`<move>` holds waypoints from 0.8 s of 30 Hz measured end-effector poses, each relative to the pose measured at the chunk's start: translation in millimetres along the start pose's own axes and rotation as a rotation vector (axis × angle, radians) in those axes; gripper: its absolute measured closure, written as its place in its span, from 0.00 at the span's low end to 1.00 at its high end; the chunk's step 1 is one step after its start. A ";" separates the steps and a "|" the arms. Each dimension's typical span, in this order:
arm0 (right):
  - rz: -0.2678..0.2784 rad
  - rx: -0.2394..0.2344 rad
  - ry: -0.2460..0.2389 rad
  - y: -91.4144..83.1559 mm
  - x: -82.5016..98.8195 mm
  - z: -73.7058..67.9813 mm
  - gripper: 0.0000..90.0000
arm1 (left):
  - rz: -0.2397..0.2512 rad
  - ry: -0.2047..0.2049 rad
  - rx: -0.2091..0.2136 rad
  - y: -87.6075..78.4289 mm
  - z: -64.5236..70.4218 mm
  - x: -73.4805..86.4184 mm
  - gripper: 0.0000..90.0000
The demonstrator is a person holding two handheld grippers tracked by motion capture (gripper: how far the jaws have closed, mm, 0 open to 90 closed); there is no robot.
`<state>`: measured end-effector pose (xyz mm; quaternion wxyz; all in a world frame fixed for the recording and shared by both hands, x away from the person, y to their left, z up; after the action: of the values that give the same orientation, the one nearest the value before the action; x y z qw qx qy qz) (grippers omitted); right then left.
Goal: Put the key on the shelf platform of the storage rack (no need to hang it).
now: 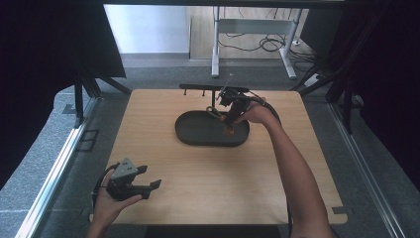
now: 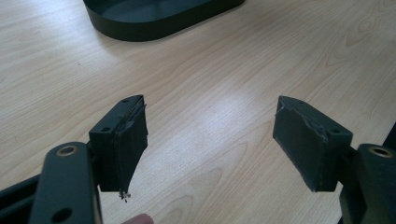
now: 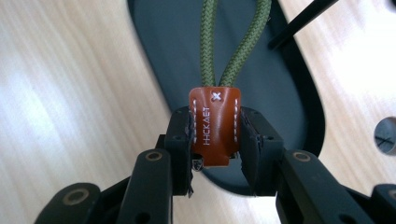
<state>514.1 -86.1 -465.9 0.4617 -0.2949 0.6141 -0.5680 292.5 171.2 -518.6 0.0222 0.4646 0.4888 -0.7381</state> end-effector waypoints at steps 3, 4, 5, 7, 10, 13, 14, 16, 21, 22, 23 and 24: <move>0.021 0.006 0.009 3.0 -3.2 9.2 0.74 | 0.000 0.002 0.001 -0.1 -0.1 -0.1 0.29; 0.021 0.006 0.009 3.0 -3.2 9.2 0.74 | 0.000 0.002 0.001 -0.1 -0.1 -0.1 0.29; 0.016 0.001 0.009 5.4 -3.4 11.6 0.74 | -0.001 0.002 0.001 0.0 -0.2 -0.1 0.29; 0.016 0.003 0.005 6.6 -3.8 12.9 0.74 | -0.001 0.003 0.000 0.1 -0.7 0.1 0.29; 0.003 -0.008 0.004 13.1 -5.3 12.7 0.74 | -0.002 0.001 -0.001 0.1 -0.8 0.2 0.29; -0.001 -0.009 0.002 20.4 -7.1 11.8 0.74 | 0.000 0.002 -0.001 -0.7 -1.1 0.0 0.29; -0.001 -0.009 0.002 20.4 -7.1 11.8 0.74 | 0.002 0.002 -0.003 -1.0 -1.4 -0.2 0.29; -0.006 -0.011 0.005 26.2 -7.9 11.2 0.74 | 0.003 0.000 -0.002 -1.5 -1.8 0.0 0.29; -0.020 -0.011 0.005 37.0 -10.7 10.6 0.74 | 0.005 -0.001 -0.003 -2.2 -2.8 0.2 0.29; -0.020 -0.011 0.005 37.0 -10.7 10.6 0.74 | 0.005 -0.001 -0.003 -2.2 -2.8 0.2 0.29; -0.021 -0.009 0.001 38.2 -11.4 10.5 0.74 | 0.004 -0.001 -0.002 -1.9 -2.7 0.2 0.29; -0.020 -0.009 0.004 40.6 -12.6 9.4 0.74 | 0.002 0.001 -0.001 -1.2 -2.3 0.4 0.29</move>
<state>534.2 -71.6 -501.7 0.4532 -0.3020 0.6148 -0.5705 293.2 173.7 -518.3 0.0228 0.4656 0.4887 -0.7375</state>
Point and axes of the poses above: each handheld gripper's, and its own axes: y roughly forward along the jaws, x roughly out of its underside, z roughly to its right, the point moved 9 cm from there along y, roughly forward along the jaws, and after that the axes turned 7 degrees about -z, right-handed, at the moved point
